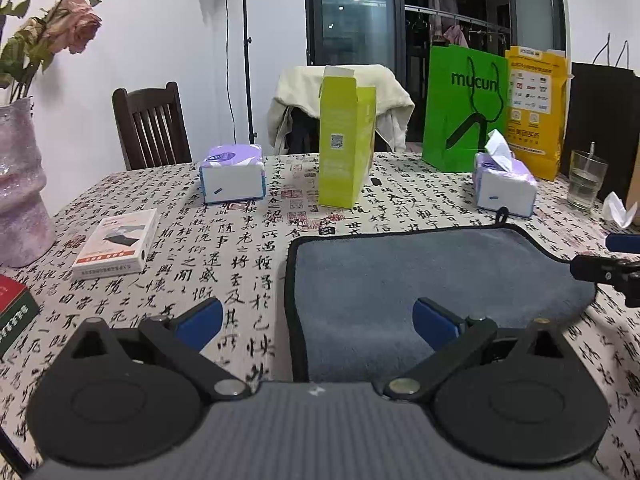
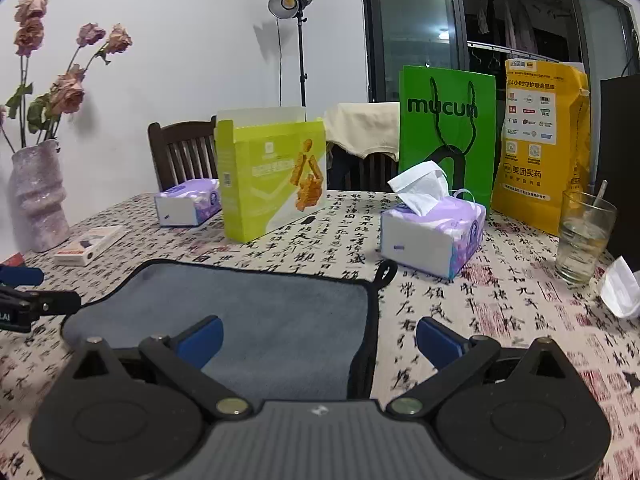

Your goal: Fold towel

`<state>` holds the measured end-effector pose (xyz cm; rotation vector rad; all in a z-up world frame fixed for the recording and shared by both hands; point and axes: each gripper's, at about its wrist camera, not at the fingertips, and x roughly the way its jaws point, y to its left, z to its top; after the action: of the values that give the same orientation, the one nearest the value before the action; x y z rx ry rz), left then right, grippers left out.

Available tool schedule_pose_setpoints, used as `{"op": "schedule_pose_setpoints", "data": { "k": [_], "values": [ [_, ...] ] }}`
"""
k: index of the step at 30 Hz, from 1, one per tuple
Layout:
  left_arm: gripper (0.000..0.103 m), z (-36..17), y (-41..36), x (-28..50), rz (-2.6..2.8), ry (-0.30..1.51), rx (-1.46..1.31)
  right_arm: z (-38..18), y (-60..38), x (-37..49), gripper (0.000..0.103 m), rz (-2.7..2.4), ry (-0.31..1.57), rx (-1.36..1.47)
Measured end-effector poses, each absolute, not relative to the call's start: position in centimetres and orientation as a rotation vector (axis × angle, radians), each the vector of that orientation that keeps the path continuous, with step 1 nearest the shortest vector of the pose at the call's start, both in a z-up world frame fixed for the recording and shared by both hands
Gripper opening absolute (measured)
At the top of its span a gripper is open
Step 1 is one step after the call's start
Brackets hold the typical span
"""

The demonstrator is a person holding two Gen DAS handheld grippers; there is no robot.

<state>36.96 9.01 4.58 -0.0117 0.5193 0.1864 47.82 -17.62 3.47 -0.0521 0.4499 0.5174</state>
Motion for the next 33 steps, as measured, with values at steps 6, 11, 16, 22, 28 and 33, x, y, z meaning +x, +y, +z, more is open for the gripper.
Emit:
{"op": "schedule_pose_setpoints", "data": {
  "k": [6,11,16,22,28,33],
  "values": [
    [0.103,4.5,8.0,34.1,0.185,0.502,-0.009,3.3,-18.4,44.9,0.103,0.522,0.431,-0.045],
    [0.103,4.5,7.0,31.8,0.176,0.483,-0.008,3.3,-19.2,42.2,0.103,0.522,0.415,-0.039],
    [0.103,4.1,5.9,29.4,0.168,0.472,0.003,3.0,-20.2,39.4,0.103,0.525,0.402,-0.041],
    [0.103,3.7,4.7,26.6,0.170,0.457,0.015,2.4,-21.0,36.5,0.103,0.533,0.389,-0.043],
    [0.103,2.9,3.8,24.0,0.165,0.453,0.029,1.8,-21.4,33.5,0.103,0.544,0.375,-0.048],
    [0.103,2.5,2.9,22.1,0.147,0.436,0.028,1.2,-21.7,31.0,0.103,0.543,0.368,-0.056]
  ]
}}
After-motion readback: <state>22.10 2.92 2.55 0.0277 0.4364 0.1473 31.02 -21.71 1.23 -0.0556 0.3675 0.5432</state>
